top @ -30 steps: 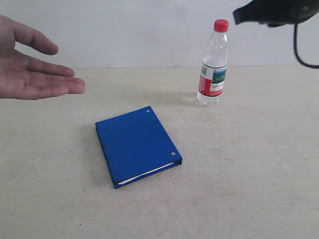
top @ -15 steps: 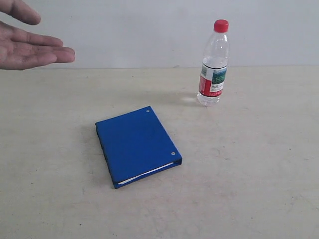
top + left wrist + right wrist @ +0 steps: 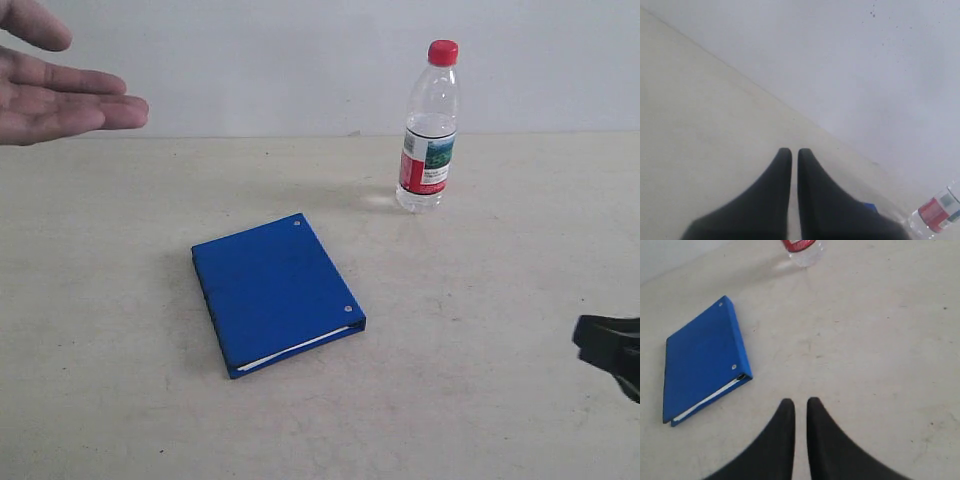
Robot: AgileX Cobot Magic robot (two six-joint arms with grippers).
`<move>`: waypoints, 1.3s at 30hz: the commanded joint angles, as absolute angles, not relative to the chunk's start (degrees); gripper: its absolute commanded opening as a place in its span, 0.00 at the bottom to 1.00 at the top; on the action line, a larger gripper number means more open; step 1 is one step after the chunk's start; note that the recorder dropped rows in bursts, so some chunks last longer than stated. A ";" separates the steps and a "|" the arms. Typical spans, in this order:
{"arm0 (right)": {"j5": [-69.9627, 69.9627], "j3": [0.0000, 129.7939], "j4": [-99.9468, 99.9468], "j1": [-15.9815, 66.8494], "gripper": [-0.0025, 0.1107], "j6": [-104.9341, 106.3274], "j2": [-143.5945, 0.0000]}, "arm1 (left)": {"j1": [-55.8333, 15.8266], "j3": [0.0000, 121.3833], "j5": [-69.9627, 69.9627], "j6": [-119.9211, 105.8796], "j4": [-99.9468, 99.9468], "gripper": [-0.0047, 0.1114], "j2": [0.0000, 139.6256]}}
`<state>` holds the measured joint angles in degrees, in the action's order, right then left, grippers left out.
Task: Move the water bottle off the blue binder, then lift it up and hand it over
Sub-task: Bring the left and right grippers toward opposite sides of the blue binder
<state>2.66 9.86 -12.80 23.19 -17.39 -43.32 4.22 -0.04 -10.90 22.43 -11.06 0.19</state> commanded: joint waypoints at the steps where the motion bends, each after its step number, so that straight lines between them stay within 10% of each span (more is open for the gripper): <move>1: -8.23 17.24 -12.90 31.75 0.42 -11.09 -60.21 | 3.99 0.00 -5.01 25.09 -12.29 0.08 0.00; 3: -7.59 24.56 -12.90 34.43 0.56 -10.57 -69.09 | 3.99 0.82 -6.12 25.76 -13.82 0.08 0.00; 17: 39.48 61.74 -11.57 27.05 0.56 7.93 -96.29 | 3.99 18.05 -41.08 -83.07 -99.95 0.08 60.25; 23: 46.05 67.52 -34.37 18.79 0.56 23.49 -103.65 | 3.99 22.15 -44.80 -92.70 -99.95 0.22 81.91; 29: 64.45 75.16 -56.82 11.28 0.56 41.31 -112.08 | 3.99 29.10 -51.99 -94.17 -99.95 0.57 97.85; 39: 44.21 76.65 -56.30 12.75 0.56 40.59 -116.00 | 3.89 42.41 -56.04 -88.71 -99.95 0.56 115.44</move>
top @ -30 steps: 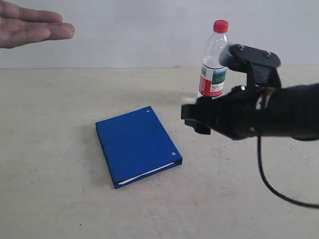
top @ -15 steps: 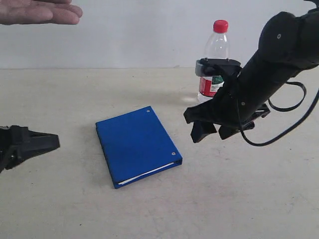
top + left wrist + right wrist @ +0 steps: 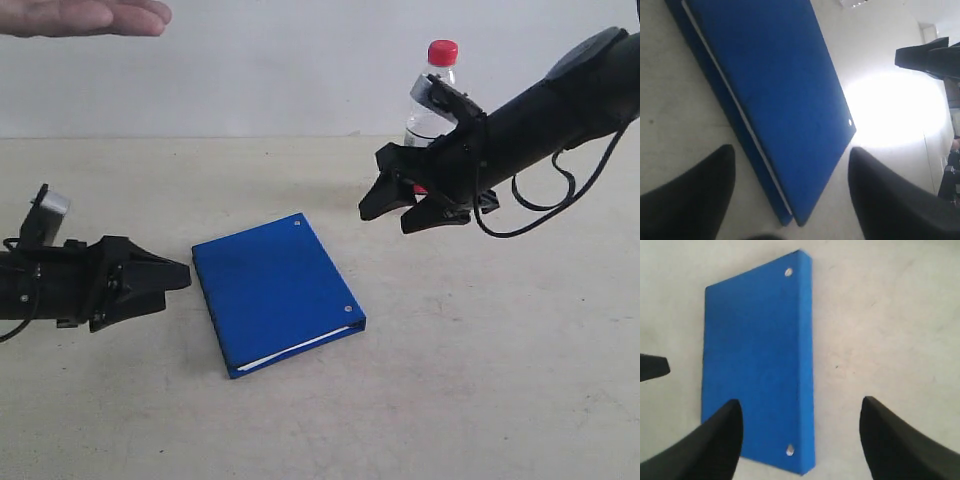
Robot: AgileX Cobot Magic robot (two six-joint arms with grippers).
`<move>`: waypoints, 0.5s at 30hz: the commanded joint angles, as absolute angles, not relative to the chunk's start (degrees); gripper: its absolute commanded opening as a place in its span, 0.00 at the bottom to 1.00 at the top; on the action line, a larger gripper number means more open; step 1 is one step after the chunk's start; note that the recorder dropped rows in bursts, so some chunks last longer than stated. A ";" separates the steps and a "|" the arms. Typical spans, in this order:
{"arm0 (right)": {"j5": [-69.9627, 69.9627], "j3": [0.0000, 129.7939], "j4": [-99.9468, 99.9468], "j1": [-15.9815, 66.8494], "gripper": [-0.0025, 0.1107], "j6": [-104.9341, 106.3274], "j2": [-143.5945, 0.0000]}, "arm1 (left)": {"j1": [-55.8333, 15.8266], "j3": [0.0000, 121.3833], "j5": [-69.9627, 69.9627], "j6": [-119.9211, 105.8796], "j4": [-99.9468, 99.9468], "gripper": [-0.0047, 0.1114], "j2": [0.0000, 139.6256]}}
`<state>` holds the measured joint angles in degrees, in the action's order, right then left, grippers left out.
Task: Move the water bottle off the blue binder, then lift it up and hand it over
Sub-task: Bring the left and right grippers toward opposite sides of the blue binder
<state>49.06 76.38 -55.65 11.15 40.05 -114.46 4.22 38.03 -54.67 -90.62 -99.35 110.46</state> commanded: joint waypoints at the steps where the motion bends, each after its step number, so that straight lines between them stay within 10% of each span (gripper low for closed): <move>1: 43.64 76.65 -56.67 13.35 0.56 40.93 -116.87 | 3.70 43.67 -56.04 -87.67 -99.95 0.56 116.61; 15: 40.31 76.73 -58.95 15.10 0.56 49.67 -122.66 | -5.40 51.07 -42.77 -87.35 -99.95 0.56 119.72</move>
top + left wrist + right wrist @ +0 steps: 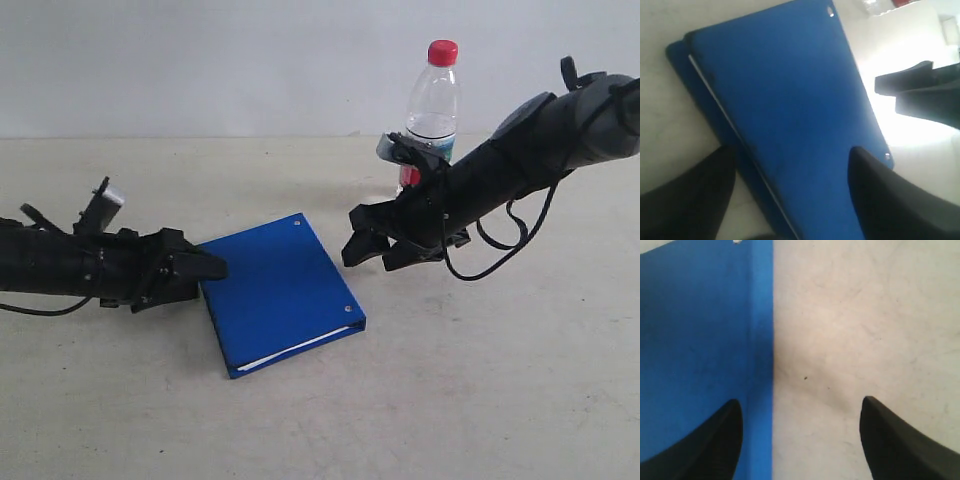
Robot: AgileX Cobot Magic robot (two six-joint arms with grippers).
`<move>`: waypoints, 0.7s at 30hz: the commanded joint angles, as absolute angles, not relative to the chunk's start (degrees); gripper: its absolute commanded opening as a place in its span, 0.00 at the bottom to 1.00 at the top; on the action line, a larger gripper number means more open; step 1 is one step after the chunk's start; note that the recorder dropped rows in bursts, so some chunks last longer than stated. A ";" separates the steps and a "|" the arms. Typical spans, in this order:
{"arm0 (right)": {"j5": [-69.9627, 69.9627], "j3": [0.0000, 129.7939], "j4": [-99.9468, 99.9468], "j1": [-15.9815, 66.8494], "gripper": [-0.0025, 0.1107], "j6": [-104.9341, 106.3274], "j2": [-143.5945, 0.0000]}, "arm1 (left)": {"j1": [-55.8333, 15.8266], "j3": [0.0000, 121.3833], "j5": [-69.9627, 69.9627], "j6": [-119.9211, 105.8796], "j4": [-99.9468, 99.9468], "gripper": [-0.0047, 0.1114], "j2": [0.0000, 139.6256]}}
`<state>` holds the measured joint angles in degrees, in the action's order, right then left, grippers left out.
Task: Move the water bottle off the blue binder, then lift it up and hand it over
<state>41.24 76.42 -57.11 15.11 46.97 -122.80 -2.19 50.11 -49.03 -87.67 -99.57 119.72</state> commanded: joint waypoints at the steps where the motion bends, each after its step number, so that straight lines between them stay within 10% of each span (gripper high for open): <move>1: 40.31 76.73 -59.47 15.10 0.56 49.93 -122.78 | -6.46 51.54 -41.41 -87.35 -99.95 0.56 119.72; 21: 50.84 76.63 -66.77 17.28 0.56 59.24 -127.00 | -10.96 59.55 -60.87 -86.87 -99.95 0.55 119.83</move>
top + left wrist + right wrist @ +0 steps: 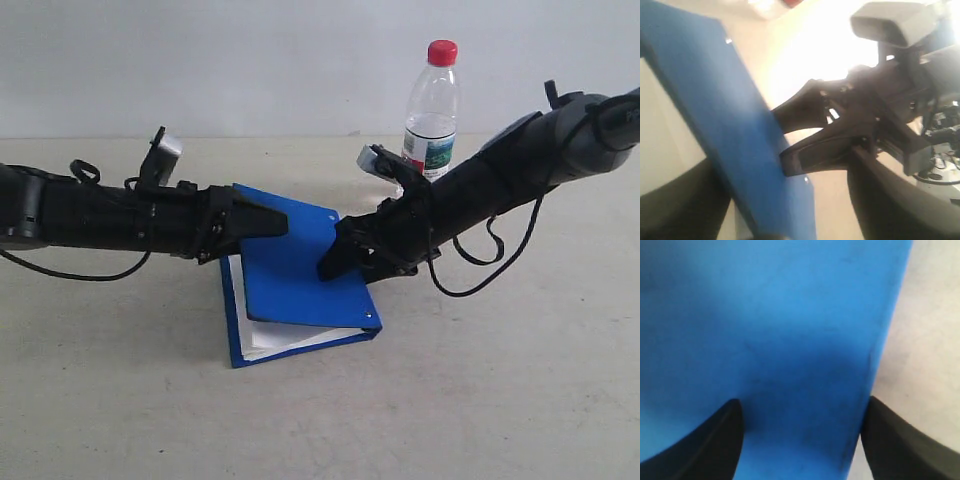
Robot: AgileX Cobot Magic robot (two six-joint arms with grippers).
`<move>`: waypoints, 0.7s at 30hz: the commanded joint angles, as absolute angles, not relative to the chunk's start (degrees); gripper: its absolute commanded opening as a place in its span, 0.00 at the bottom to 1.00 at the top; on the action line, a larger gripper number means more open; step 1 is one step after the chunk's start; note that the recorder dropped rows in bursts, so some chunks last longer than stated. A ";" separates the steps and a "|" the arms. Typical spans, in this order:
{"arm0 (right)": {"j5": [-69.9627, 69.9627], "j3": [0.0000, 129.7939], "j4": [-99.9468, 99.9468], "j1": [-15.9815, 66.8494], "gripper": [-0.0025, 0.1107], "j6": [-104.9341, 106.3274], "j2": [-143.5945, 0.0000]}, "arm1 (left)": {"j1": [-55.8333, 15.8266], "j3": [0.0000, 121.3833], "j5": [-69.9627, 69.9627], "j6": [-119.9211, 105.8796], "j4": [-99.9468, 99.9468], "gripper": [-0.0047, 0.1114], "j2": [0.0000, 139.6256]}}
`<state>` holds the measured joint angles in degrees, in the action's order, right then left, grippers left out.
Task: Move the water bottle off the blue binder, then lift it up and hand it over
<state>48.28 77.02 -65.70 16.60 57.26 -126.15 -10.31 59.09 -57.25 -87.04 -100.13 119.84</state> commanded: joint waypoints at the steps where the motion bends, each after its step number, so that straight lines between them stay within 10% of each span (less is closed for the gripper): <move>1: 50.95 76.63 -66.77 17.28 0.56 59.24 -127.00 | -10.96 59.55 -57.77 -85.13 -99.95 0.55 119.83; 7: 52.03 76.63 -66.77 17.18 0.56 59.24 -127.00 | -10.96 59.55 -40.67 -77.83 -93.50 0.53 122.28; 13: 53.57 76.63 -65.67 17.18 0.56 62.17 -126.30 | -10.96 59.55 -43.27 -80.92 -93.40 0.08 123.86; 21: 56.71 76.63 -63.40 12.18 0.56 61.50 -120.50 | -9.58 59.55 -69.96 -91.13 -93.32 0.08 123.65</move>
